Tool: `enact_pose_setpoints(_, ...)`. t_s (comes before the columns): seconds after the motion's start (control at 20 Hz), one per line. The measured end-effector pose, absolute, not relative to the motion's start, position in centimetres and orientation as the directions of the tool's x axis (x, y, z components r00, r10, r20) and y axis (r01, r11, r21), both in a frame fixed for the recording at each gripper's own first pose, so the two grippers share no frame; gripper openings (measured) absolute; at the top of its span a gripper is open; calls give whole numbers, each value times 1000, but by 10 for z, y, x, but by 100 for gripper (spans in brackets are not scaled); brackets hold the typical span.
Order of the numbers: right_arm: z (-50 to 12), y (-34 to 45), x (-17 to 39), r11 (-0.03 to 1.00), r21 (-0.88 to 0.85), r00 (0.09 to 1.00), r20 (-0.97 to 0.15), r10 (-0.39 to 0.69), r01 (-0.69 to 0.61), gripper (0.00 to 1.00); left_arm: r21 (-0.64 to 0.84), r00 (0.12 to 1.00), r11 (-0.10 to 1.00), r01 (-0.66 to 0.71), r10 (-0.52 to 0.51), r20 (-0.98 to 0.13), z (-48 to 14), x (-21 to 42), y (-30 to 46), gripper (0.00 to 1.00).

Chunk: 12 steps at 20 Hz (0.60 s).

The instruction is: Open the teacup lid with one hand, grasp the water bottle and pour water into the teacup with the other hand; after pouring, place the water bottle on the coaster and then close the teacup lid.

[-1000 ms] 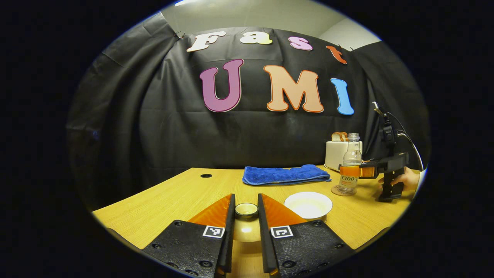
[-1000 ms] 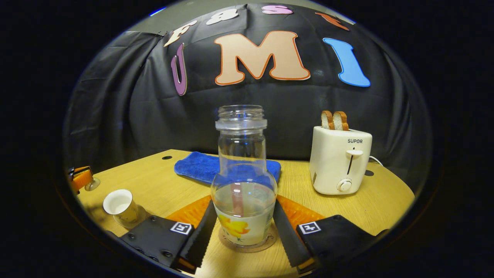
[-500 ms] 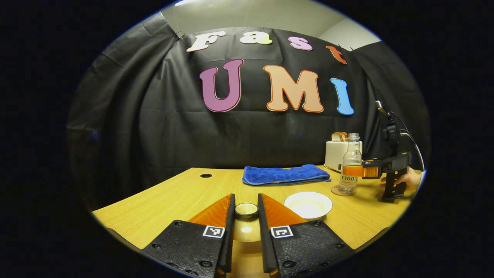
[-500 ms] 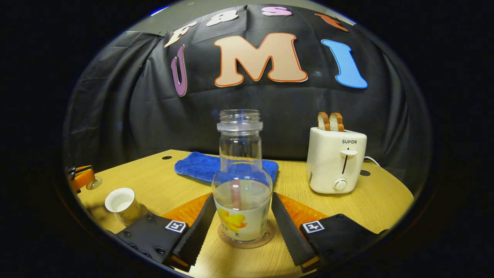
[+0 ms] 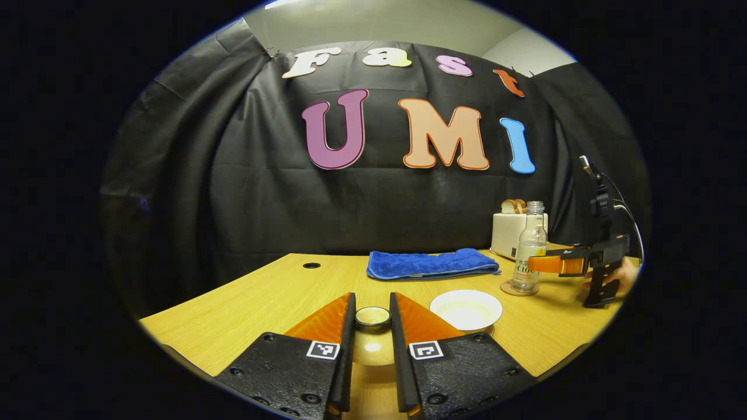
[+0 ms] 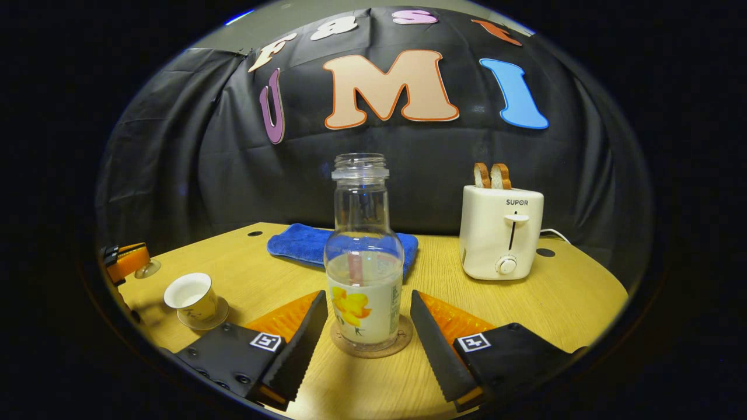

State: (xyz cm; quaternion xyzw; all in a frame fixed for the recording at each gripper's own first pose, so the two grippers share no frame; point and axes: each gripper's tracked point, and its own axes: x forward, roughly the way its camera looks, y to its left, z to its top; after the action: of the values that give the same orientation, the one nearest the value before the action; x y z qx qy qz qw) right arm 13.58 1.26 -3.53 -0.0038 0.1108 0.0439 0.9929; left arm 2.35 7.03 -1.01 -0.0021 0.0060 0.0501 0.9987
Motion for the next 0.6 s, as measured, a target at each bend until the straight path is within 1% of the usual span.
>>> enact_pose_setpoints(0.1, -32, 11, 128, 996, -9, 975, -205, 84, -88, 89, -5, 995, 995, -95, 95, -11, -9, 23, 69, 29)
enact_pose_setpoints(0.15, -31, 10, 123, 996, -8, 977, -200, 80, -83, 96, -5, 996, 996, -91, 91, -12, -9, 25, 68, 29)
enact_pose_setpoints(0.25, -28, 7, 112, 997, -5, 980, -184, 74, -76, 97, -4, 995, 995, -95, 95, -14, -10, 30, 68, 28)
enact_pose_setpoints(0.35, -25, 3, 101, 998, -5, 984, -165, 64, -66, 97, -5, 997, 997, -72, 72, -16, -10, 36, 59, 28)
enact_pose_setpoints(0.5, -23, -9, 86, 1000, -7, 987, -157, 17, -19, 89, -5, 999, 1000, -31, 31, -18, -11, 48, 47, 29)
enact_pose_setpoints(0.6, -19, -13, 77, 1000, -8, 991, -136, 1, -2, 96, -6, 1000, 1000, -3, 2, -16, -11, 54, 39, 29)
